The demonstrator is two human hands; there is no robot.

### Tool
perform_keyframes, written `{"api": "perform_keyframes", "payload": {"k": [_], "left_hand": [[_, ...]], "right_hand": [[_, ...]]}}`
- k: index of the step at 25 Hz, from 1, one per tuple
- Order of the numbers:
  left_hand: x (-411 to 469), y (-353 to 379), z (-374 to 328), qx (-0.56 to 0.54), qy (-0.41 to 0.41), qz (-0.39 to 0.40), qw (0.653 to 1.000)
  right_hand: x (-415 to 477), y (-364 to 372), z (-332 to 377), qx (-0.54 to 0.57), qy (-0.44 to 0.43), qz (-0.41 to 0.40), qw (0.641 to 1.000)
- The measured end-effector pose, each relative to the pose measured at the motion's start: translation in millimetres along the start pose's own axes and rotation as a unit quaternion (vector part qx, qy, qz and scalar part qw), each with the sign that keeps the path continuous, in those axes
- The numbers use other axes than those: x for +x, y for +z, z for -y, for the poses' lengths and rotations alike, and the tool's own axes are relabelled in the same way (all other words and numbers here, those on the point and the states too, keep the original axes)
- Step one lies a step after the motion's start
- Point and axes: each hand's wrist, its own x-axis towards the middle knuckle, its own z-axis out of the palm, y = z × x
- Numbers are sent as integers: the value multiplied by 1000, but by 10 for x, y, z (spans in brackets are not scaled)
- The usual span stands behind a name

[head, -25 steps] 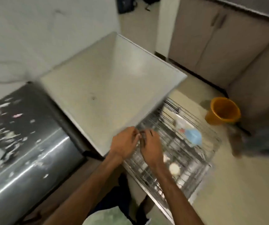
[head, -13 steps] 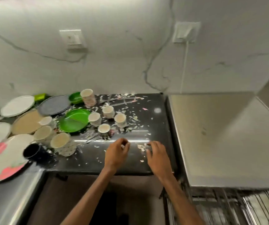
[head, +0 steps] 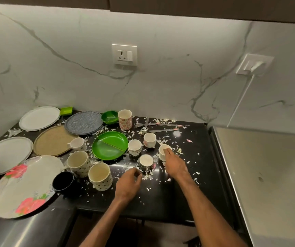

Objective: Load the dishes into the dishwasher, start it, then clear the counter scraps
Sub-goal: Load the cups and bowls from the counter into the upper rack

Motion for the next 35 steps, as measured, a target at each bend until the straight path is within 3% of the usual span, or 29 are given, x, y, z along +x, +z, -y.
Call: {"api": "perform_keyframes", "payload": {"k": [3, 9, 14, 16, 19, 23, 24, 26, 28, 35], "left_hand": [[102, 46, 15, -1, 3, 12, 1000], [49, 279, 29, -8, -11, 55, 998], [114, 549, -225, -47, 15, 128, 991], [112, 696, -462, -161, -15, 178, 971], [31, 941, -928, -283, -55, 256, 923], [-250, 1357, -1569, -355, -7, 401, 845], [-354, 1466, -1722, -351, 10, 431, 831], [-591, 1708, -2025, -333, 35, 467, 818], [-881, 2017, -2298, -299, 73, 480, 822], [-1835, 3000, -2691, -162, 304, 494, 799]], "right_hand": [[137, 101, -38, -20, 13, 55, 998], [-2, 325, -124, -41, 47, 20, 998], [-466, 375, -362, 83, 113, -137, 980], [-689, 339, -471, 202, 148, -212, 945], [-1116, 244, -736, 425, 180, -277, 843], [-1908, 126, -1179, 581, 224, -309, 719], [-2133, 119, -1307, 597, 224, -310, 705], [-2568, 131, -1575, 591, 228, -302, 713], [-3004, 166, -1873, 593, 256, -297, 703], [-4107, 632, -2498, 630, 387, -347, 577]]}}
